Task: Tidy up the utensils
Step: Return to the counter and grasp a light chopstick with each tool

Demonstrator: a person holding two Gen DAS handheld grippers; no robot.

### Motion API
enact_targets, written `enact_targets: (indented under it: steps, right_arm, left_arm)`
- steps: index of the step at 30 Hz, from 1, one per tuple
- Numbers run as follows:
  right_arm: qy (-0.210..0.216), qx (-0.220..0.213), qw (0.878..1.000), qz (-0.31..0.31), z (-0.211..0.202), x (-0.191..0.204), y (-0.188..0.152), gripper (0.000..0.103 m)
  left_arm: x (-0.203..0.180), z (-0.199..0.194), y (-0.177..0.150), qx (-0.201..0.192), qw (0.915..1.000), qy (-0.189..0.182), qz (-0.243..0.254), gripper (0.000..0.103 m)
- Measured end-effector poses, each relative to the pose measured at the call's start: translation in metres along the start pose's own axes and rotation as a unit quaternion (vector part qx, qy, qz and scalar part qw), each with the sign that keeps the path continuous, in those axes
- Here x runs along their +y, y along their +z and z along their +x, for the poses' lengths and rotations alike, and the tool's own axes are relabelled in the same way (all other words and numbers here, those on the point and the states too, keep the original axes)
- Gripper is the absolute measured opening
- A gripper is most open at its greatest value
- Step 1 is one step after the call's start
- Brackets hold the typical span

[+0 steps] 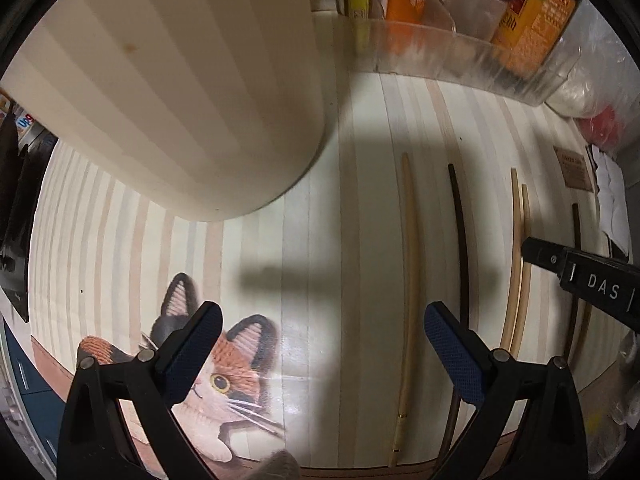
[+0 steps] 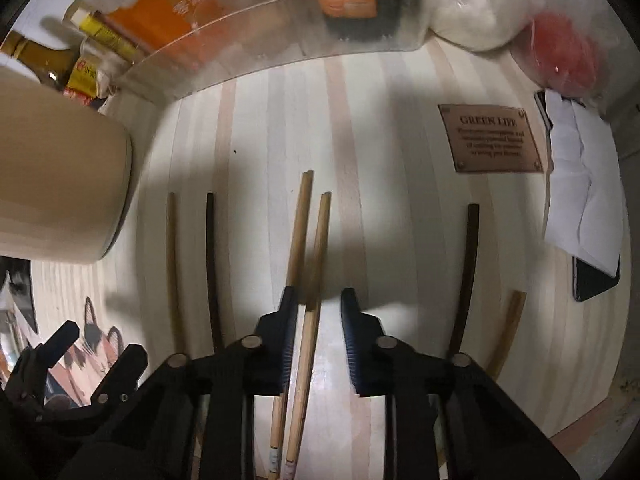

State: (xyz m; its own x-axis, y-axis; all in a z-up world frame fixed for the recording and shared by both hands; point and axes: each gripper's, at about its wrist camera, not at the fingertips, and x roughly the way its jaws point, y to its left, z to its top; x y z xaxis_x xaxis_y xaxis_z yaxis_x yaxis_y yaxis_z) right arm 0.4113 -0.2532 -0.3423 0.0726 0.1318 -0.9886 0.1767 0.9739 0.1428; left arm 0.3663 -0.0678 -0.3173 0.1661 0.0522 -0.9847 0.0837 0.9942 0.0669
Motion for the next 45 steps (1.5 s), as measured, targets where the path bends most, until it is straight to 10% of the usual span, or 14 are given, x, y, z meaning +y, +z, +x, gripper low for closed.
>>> enact_targets:
  steps: [10, 18, 34, 45]
  right_arm:
    - [-0.027, 0.013, 1.0, -0.011, -0.002, -0.02, -0.021, 0.006]
    - [-0.011, 0.028, 1.0, 0.008, -0.005, -0.049, -0.022, 0.006]
    - [0.008, 0.071, 0.993, -0.095, 0.006, 0.005, -0.055, 0.006]
    - [0.005, 0.122, 0.989, -0.082, 0.02, 0.005, -0.03, 0.007]
  left_arm:
    - [-0.021, 0.011, -0.004, -0.003, 0.9995, -0.016, 0.027, 0.102]
    - [-0.043, 0.022, 0.0, -0.006, 0.9984, -0.011, 0.056, 0.005]
    - [0.093, 0.008, -0.08, 0.048, 0.9943, -0.023, -0.092, 0.005]
    - [0.13, 0.009, -0.053, 0.049, 0.9917, -0.051, -0.107, 0.009]
